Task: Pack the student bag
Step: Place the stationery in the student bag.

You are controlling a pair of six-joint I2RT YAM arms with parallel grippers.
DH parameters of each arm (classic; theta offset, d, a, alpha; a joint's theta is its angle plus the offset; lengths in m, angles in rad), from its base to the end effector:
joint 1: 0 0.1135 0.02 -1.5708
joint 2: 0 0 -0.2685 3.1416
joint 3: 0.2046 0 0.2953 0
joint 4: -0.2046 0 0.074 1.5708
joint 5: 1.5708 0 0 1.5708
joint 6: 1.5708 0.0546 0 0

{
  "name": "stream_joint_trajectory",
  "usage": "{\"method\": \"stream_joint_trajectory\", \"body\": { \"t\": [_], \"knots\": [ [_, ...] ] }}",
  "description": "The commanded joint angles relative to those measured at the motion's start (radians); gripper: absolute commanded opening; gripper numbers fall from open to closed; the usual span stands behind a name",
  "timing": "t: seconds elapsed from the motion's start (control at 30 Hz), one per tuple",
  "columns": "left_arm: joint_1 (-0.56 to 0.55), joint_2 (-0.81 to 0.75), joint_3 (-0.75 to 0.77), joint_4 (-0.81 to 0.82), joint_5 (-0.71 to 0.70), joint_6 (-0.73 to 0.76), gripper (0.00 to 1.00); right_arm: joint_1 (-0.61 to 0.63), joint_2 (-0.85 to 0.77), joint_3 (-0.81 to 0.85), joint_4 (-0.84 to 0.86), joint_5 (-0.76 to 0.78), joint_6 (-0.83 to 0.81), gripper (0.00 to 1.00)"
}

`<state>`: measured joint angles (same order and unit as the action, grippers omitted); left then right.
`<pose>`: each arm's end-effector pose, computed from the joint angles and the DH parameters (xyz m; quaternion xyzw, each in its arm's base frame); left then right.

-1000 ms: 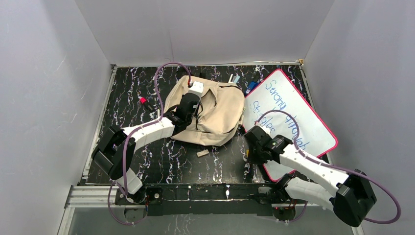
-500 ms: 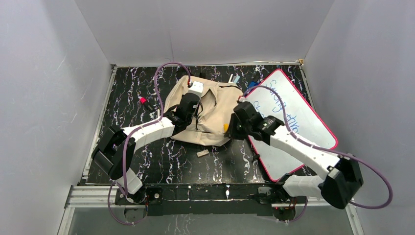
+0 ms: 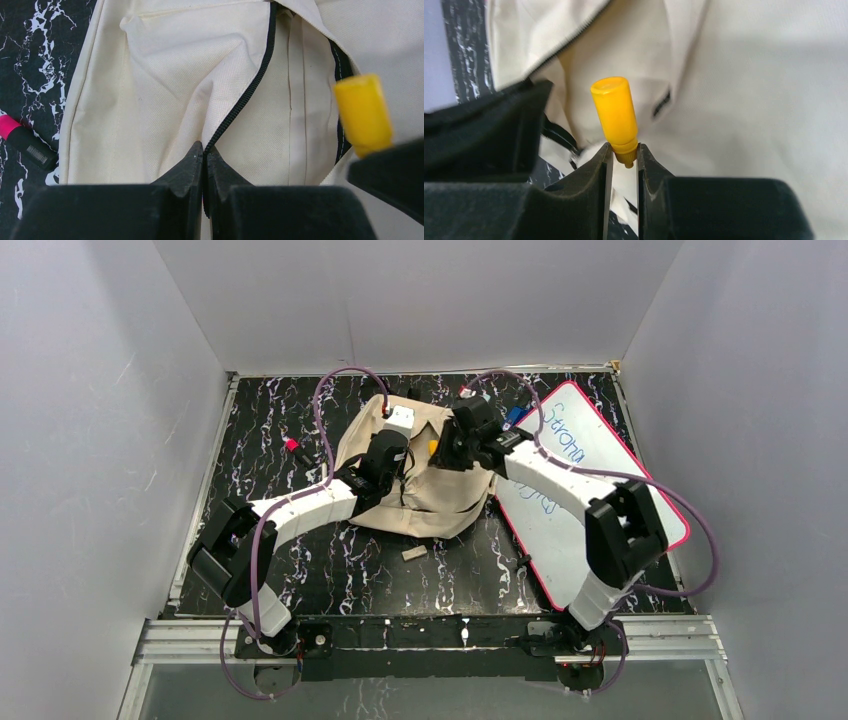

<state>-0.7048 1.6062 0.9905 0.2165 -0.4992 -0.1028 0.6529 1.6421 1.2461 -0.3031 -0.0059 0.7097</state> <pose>0.3312 -0.2474 0.2164 0.1090 0.8116 -0.0212 0.5735 0.3394 0.2599 0.2424 0.0245 0.9062 0.2680 0.3262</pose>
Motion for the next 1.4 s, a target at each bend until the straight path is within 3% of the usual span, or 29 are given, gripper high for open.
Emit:
{"method": "stream_joint_trajectory", "body": {
  "t": [0.0, 0.13, 0.27, 0.33, 0.57, 0.8, 1.07, 1.27, 1.37],
  "knots": [
    [0.010, -0.061, 0.023, 0.020, -0.044, -0.011, 0.00, -0.008, 0.094, 0.163, 0.081, -0.074, -0.045, 0.16],
    [0.011, -0.061, 0.024, 0.020, -0.042, -0.009, 0.00, -0.008, 0.177, 0.234, 0.073, -0.130, -0.044, 0.19],
    [0.010, -0.067, 0.022, 0.021, -0.050, -0.002, 0.00, -0.007, 0.185, 0.220, 0.071, -0.118, -0.027, 0.41],
    [0.010, -0.070, 0.021, 0.023, -0.052, 0.000, 0.00, -0.011, 0.170, 0.200, 0.078, -0.107, -0.026, 0.47],
    [0.012, -0.067, 0.025, 0.019, -0.054, 0.004, 0.00, -0.015, 0.074, 0.172, 0.017, -0.081, -0.069, 0.50],
    [0.022, -0.055, 0.030, 0.010, -0.056, -0.004, 0.00, 0.014, -0.149, -0.042, -0.032, -0.164, -0.186, 0.50],
    [0.073, -0.025, 0.086, -0.093, 0.060, -0.136, 0.00, 0.122, -0.450, -0.418, 0.223, -0.281, -0.500, 0.49],
    [0.082, -0.034, 0.082, -0.088, 0.048, -0.123, 0.00, 0.179, -0.539, -0.625, 0.580, -0.577, -0.885, 0.49],
    [0.089, -0.031, 0.086, -0.091, 0.048, -0.122, 0.00, 0.207, -0.529, -0.657, 0.639, -0.682, -1.086, 0.57]
  ]
}}
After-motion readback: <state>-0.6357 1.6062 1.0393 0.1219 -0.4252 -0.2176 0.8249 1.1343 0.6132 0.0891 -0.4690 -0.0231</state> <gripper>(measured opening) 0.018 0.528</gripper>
